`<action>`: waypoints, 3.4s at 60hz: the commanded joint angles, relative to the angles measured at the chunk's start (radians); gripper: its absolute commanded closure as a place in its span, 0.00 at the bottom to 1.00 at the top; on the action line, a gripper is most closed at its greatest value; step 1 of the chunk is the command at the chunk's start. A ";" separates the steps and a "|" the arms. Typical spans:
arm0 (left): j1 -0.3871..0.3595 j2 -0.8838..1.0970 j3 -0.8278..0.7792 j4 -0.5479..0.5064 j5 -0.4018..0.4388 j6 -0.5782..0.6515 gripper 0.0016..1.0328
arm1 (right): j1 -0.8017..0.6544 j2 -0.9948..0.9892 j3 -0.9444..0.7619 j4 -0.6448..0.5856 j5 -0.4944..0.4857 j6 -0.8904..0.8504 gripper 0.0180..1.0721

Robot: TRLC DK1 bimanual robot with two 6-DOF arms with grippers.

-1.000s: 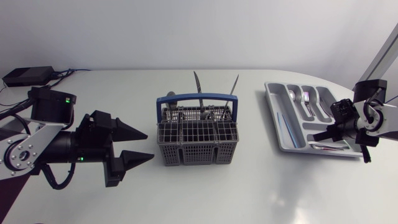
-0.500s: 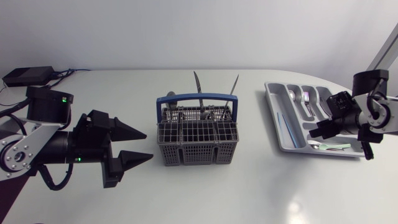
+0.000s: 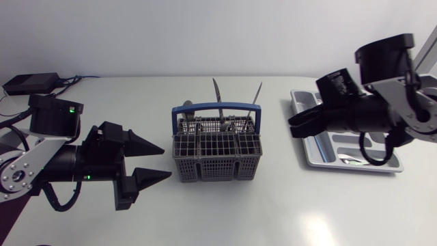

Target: Unload the cutlery basket into the drawer organizer.

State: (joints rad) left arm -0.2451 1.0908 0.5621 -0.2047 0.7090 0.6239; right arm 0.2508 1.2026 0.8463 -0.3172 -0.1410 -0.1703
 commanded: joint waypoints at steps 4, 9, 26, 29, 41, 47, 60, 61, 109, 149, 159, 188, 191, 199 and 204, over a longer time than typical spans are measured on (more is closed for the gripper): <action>-0.008 -0.014 0.042 -0.007 -0.013 -0.024 0.10 | 0.054 0.117 0.019 0.055 -0.100 0.068 0.93; -0.014 -0.014 0.045 -0.012 -0.022 -0.024 0.10 | 0.085 0.135 0.014 0.081 -0.160 0.077 0.94; -0.082 0.035 0.079 0.004 -0.057 -0.043 0.10 | 0.191 0.233 -0.026 0.141 -0.166 0.083 0.94; -0.115 0.061 0.088 0.024 -0.079 -0.053 0.10 | 0.199 0.278 -0.026 0.141 -0.147 0.080 0.94; -0.152 0.176 0.137 0.076 -0.103 -0.082 0.11 | 0.199 0.282 -0.042 0.138 -0.146 0.066 0.94; -0.152 0.242 0.159 0.083 -0.105 -0.089 0.11 | 0.197 0.219 -0.047 0.133 -0.151 0.068 0.94; -0.141 0.297 0.176 0.062 -0.105 -0.098 0.11 | 0.196 0.054 -0.053 0.092 -0.195 0.068 0.94; -0.141 0.285 0.176 0.054 -0.103 -0.098 0.11 | 0.194 0.038 -0.053 0.084 -0.204 0.068 0.94; 0.150 0.569 0.403 0.180 -0.100 -0.112 0.78 | 0.263 -0.005 -0.222 0.026 -0.264 -0.028 0.94; 0.061 0.687 0.444 0.212 -0.066 -0.131 0.78 | 0.232 0.268 -0.096 0.202 -0.178 -0.018 0.94; 0.033 0.612 0.349 0.199 -0.066 -0.089 0.78 | 0.165 0.330 -0.016 0.207 -0.161 -0.028 0.94; 0.021 0.440 0.262 0.176 -0.072 -0.044 0.78 | 0.096 0.279 0.004 0.155 -0.174 -0.047 0.94; 0.053 0.488 0.297 0.191 -0.072 -0.046 0.78 | 0.085 0.256 -0.009 0.145 -0.177 -0.054 0.94; 0.104 0.636 0.404 0.238 -0.079 -0.066 0.78 | 0.050 0.255 -0.021 0.141 -0.183 -0.067 0.94; 0.110 0.716 0.456 0.317 -0.106 -0.113 0.78 | 0.030 0.291 -0.010 0.144 -0.183 -0.074 0.94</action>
State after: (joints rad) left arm -0.1436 1.7283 0.9596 0.0631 0.6159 0.5457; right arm 0.2981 1.4601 0.8551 -0.1608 -0.3180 -0.2237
